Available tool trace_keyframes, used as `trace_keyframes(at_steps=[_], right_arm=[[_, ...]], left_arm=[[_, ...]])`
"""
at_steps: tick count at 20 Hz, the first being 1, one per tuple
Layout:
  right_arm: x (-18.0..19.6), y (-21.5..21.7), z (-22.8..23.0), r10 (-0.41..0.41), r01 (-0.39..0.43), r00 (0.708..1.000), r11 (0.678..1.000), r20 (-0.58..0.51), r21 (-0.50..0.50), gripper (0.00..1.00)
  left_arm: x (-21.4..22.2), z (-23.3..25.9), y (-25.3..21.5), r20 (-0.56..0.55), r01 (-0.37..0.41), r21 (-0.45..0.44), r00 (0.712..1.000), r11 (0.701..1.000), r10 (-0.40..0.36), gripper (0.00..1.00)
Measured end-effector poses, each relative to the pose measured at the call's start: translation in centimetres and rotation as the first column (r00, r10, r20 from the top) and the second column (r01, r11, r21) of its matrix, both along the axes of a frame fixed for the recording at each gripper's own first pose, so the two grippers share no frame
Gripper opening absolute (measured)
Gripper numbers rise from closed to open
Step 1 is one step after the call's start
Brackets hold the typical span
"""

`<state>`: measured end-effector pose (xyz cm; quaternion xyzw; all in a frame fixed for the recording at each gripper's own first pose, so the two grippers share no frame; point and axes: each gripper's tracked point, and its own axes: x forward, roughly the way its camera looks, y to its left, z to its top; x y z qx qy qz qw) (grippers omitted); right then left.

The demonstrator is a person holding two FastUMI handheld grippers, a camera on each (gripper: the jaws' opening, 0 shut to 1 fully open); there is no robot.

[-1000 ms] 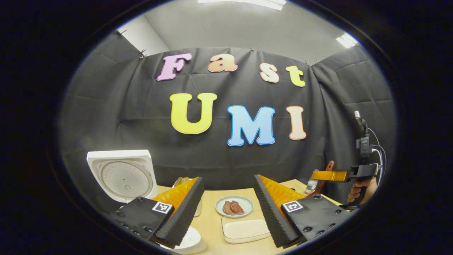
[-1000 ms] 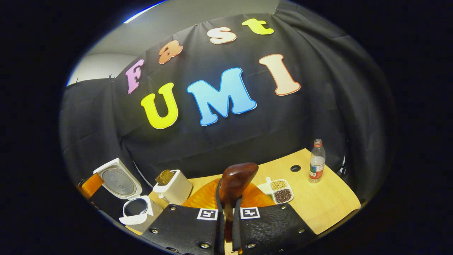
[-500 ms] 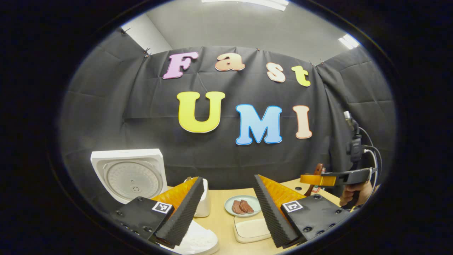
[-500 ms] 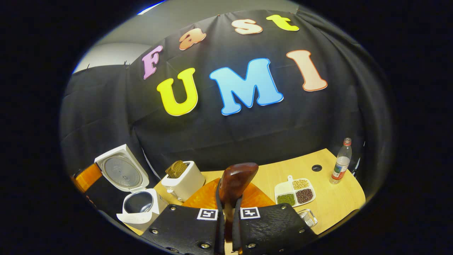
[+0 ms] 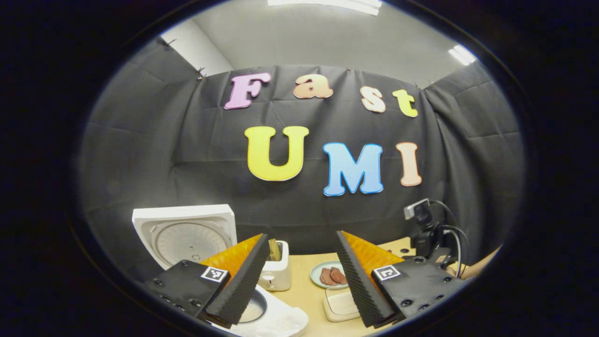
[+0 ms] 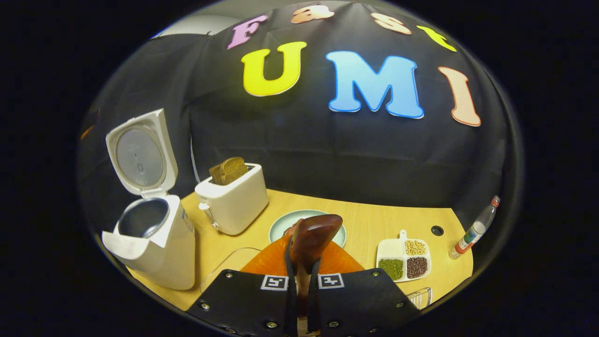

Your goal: Close the left gripper, press the button to open the rice cooker; take a wooden spoon from the chopstick holder with the right hand, scoop a spoonful of rice and pour it into the rice cooker, then put the wooden spoon back into the chopstick holder.

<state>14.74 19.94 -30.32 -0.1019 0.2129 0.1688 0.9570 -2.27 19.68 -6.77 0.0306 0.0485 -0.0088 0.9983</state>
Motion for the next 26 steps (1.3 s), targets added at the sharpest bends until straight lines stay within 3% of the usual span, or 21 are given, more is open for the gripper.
trace_keyframes(at_steps=[4,7,10,13,16,17,20,23,26], right_arm=[[-0.2,0.4,-4.0,0.03,-0.033,0.999,0.992,-0.024,-0.124,0.09],[-1.1,1.5,-4.6,0.033,-0.036,0.999,0.996,-0.037,-0.081,0.09],[-2.8,3.5,-5.7,0.022,-0.012,0.989,0.997,-0.143,0.075,0.09],[-2.7,3.5,-5.6,-0.038,0.1,0.97,0.963,-0.242,0.249,0.09],[-1.8,1.6,-6.0,-0.099,0.241,0.934,0.885,-0.345,0.399,0.09],[-1.7,1.0,-6.1,-0.113,0.294,0.917,0.84,-0.383,0.456,0.09],[-1.4,-1.4,-5.1,-0.138,0.431,0.874,0.659,-0.465,0.616,0.08],[-1.3,-3.0,-4.0,-0.138,0.48,0.861,0.539,-0.49,0.692,0.08],[-1.1,-4.2,-1.3,-0.121,0.478,0.871,0.436,-0.477,0.762,0.09]], left_arm=[[-0.3,-0.3,2.0,-0.008,-0.045,-0.001,0.999,0.999,0.045,0.97],[-0.7,-0.3,3.2,-0.011,-0.074,-0.001,0.997,0.997,0.074,0.98],[-1.0,-0.7,4.2,-0.018,-0.103,-0.009,0.995,0.995,0.103,0.97],[-1.5,-0.6,4.4,-0.018,-0.12,-0.02,0.993,0.993,0.12,0.97],[-2.0,-0.2,4.5,-0.006,-0.135,-0.012,0.991,0.991,0.135,0.97],[-2.1,0.1,4.3,-0.003,-0.131,-0.011,0.991,0.991,0.131,0.99],[-2.6,0.4,3.7,-0.005,-0.129,0.008,0.992,0.992,0.129,0.97],[-2.9,0.9,2.9,0.004,-0.127,0.002,0.992,0.992,0.127,0.99],[-3.3,1.0,2.1,0.003,-0.119,-0.006,0.993,0.993,0.119,0.97]])
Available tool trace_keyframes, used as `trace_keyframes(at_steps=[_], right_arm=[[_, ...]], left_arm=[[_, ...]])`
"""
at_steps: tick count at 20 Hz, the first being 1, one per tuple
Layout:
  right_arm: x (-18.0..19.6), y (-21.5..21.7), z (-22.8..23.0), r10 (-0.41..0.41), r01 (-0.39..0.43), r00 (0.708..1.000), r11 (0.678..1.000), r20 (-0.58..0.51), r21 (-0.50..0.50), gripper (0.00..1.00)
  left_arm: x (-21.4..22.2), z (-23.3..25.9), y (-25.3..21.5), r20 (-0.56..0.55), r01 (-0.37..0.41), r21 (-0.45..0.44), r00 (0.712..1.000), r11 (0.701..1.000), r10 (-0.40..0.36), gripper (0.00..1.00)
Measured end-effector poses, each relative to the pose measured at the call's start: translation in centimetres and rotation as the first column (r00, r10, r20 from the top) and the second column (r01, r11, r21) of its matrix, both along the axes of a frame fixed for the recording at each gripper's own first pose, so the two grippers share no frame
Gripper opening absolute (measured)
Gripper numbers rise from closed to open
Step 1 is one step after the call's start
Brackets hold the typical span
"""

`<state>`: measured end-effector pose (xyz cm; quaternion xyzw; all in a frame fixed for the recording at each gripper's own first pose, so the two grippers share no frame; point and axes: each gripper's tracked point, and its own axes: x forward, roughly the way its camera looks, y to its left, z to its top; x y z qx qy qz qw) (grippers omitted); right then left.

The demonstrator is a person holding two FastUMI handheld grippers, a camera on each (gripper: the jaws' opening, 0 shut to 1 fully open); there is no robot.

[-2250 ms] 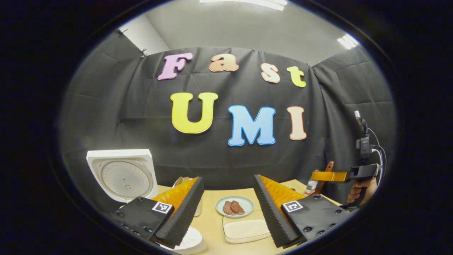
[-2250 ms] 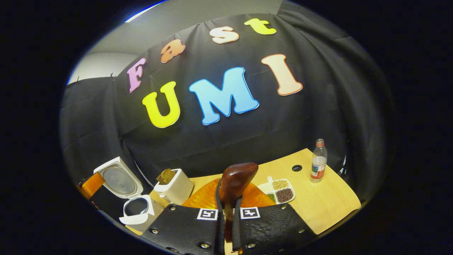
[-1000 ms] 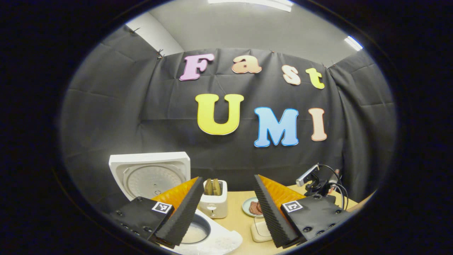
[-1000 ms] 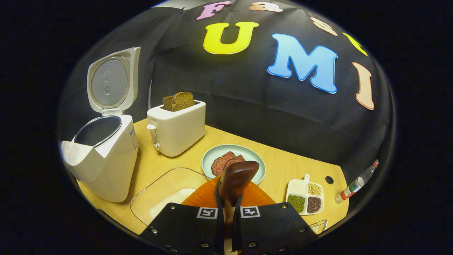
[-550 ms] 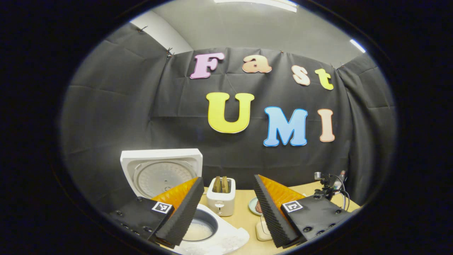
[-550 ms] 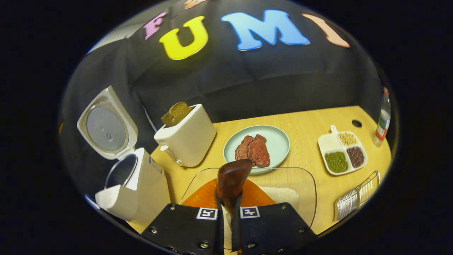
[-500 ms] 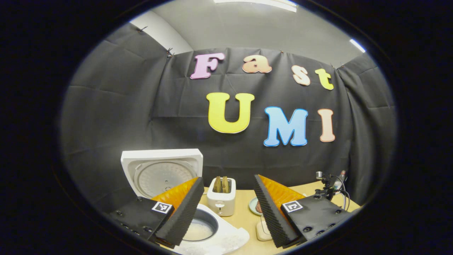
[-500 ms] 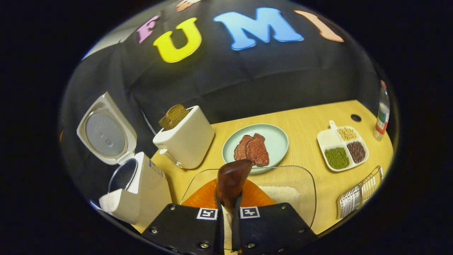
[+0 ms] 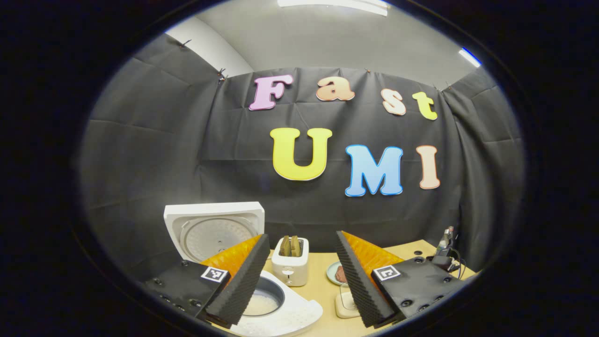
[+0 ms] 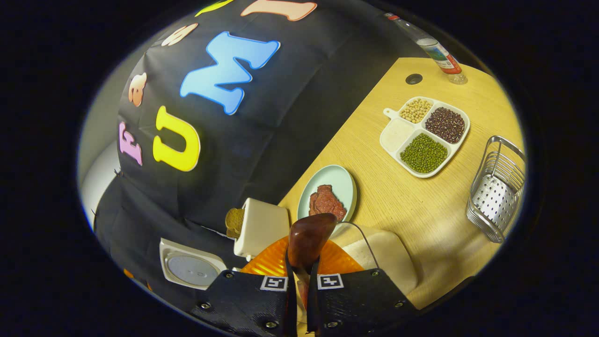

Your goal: Close the left gripper, press the button to open the rice cooker; take a wooden spoon from the chopstick holder with the right hand, scoop a spoonful of rice and pour it into the rice cooker, then put the wooden spoon back into the chopstick holder.

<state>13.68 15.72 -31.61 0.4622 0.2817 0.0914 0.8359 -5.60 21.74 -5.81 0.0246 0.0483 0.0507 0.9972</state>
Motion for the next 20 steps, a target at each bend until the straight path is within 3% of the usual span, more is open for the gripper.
trace_keyframes(at_steps=[7,12,20], right_arm=[[-0.4,-0.4,7.1,-0.042,0.022,0.995,0.976,0.088,0.216,0.08],[-1.9,0.9,10.6,-0.021,-0.014,0.993,0.955,0.118,0.295,0.09],[-2.5,3.8,13.1,0.025,-0.074,0.988,0.943,0.153,0.323,0.08]], left_arm=[[-0.3,-0.7,-1.3,-0.005,0.012,-0.052,1.0,0.999,-0.013,0.99],[-0.5,0.2,-1.2,0.019,0.004,-0.064,1.0,0.998,-0.003,0.97],[-1.4,1.0,0.2,0.04,0.005,-0.046,0.999,0.999,-0.003,0.97]])
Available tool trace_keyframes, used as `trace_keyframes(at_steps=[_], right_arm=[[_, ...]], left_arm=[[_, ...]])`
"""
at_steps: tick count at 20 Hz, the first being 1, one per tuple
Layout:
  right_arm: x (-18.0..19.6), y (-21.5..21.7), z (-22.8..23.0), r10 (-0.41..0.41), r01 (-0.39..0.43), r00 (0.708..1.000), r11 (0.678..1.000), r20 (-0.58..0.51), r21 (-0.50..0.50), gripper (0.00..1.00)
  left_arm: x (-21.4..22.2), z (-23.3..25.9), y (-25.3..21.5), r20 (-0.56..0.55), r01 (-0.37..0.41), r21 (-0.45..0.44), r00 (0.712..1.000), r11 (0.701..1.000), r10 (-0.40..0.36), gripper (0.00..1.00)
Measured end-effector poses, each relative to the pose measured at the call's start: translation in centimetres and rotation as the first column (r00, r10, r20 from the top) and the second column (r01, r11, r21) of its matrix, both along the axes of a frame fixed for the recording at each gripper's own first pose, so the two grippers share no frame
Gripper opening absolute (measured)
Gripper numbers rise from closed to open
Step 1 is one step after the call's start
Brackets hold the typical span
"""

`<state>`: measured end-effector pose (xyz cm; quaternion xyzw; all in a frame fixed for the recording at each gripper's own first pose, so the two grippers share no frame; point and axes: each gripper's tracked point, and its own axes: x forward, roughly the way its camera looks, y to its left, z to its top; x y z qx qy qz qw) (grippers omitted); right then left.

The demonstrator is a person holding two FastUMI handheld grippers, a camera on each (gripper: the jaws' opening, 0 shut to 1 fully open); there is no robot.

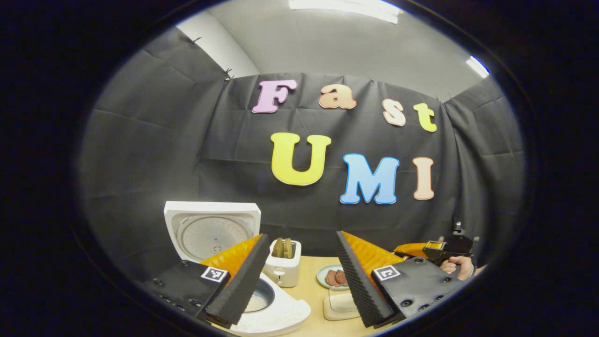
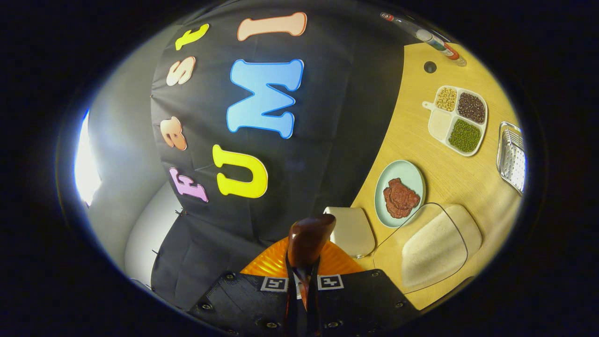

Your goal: Close the left gripper, press the button to open the rice cooker; take a wooden spoon from the chopstick holder with the right hand, scoop a spoonful of rice and pour it into the rice cooker, then put the wooden spoon back into the chopstick holder.

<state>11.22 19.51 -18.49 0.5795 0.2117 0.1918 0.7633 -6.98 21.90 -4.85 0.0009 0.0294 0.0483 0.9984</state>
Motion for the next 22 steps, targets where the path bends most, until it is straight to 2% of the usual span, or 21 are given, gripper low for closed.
trace_keyframes(at_steps=[14,22], right_arm=[[0.6,8.3,-0.6,0.113,-0.111,0.994,0.987,0.008,-0.112,0.09],[1.7,14.8,-0.7,0.173,-0.172,0.985,0.977,-0.002,-0.128,0.09]], left_arm=[[-2.0,-0.8,6.2,-0.017,-0.084,0.023,0.996,0.996,0.084,0.97],[-3.2,-0.3,9.4,0.001,-0.116,0.005,0.993,0.993,0.116,0.97]])
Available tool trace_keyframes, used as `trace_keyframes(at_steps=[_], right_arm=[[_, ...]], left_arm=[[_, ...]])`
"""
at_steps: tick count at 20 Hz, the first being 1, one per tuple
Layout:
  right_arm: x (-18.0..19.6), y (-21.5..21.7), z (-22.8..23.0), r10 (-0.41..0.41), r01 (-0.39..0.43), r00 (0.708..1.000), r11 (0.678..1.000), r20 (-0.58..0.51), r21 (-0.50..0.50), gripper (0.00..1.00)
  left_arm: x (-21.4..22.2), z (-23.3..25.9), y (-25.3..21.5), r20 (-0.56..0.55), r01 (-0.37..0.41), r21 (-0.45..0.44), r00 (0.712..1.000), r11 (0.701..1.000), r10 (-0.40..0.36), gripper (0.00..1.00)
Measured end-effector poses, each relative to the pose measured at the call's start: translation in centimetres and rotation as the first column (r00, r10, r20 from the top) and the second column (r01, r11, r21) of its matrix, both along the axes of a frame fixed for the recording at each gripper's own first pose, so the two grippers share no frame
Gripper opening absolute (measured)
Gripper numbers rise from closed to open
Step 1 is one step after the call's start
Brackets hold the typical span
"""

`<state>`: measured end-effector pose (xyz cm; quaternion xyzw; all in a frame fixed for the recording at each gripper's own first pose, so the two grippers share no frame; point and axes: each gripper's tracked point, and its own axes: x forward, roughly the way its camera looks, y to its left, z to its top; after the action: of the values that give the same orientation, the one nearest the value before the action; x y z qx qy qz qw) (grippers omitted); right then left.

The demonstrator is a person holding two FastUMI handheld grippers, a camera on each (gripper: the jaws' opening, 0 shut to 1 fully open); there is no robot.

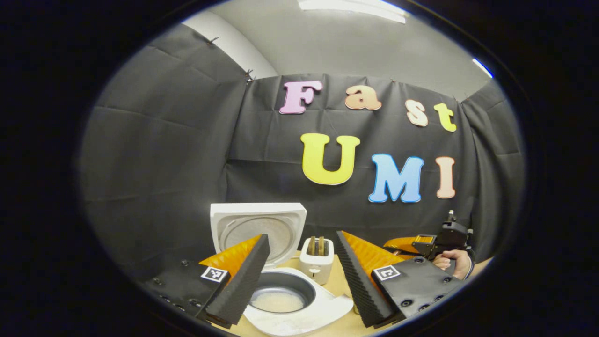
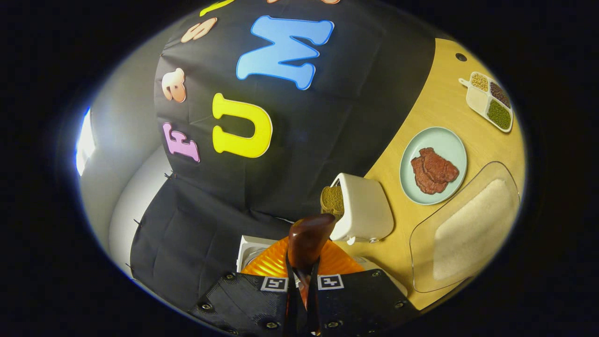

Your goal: Close the left gripper, press the button to open the rice cooker; take a wooden spoon from the chopstick holder with the right hand, scoop a spoonful of rice and pour it into the rice cooker, then put the wooden spoon back into the chopstick holder.

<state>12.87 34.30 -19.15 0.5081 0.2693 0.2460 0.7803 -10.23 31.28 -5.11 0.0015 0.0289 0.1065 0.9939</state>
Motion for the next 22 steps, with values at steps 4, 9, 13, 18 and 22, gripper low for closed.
trace_keyframes(at_steps=[4,9,13,18,22], right_arm=[[0.5,4.0,0.3,0.056,-0.056,0.998,0.998,0.021,-0.026,0.09],[1.1,9.5,0.0,0.14,-0.136,0.989,0.988,0.049,-0.07,0.09],[1.1,13.5,-1.3,0.216,-0.203,0.974,0.966,0.073,-0.159,0.09],[-0.3,18.4,-3.5,0.343,-0.3,0.933,0.907,0.107,-0.296,0.08],[-1.4,21.9,-5.7,0.439,-0.343,0.888,0.83,0.137,-0.439,0.09]], left_arm=[[-0.5,-0.5,1.5,-0.007,-0.016,-0.003,1.0,1.0,0.016,0.97],[-0.9,-0.8,3.1,-0.005,-0.056,-0.018,0.998,0.998,0.056,0.98],[-1.4,-1.4,4.2,-0.009,-0.07,-0.025,0.998,0.997,0.07,0.98],[-2.6,-2.1,5.8,-0.022,-0.105,-0.006,0.994,0.994,0.105,0.99],[-4.0,-2.6,7.3,-0.028,-0.15,-0.01,0.988,0.989,0.15,0.98]])
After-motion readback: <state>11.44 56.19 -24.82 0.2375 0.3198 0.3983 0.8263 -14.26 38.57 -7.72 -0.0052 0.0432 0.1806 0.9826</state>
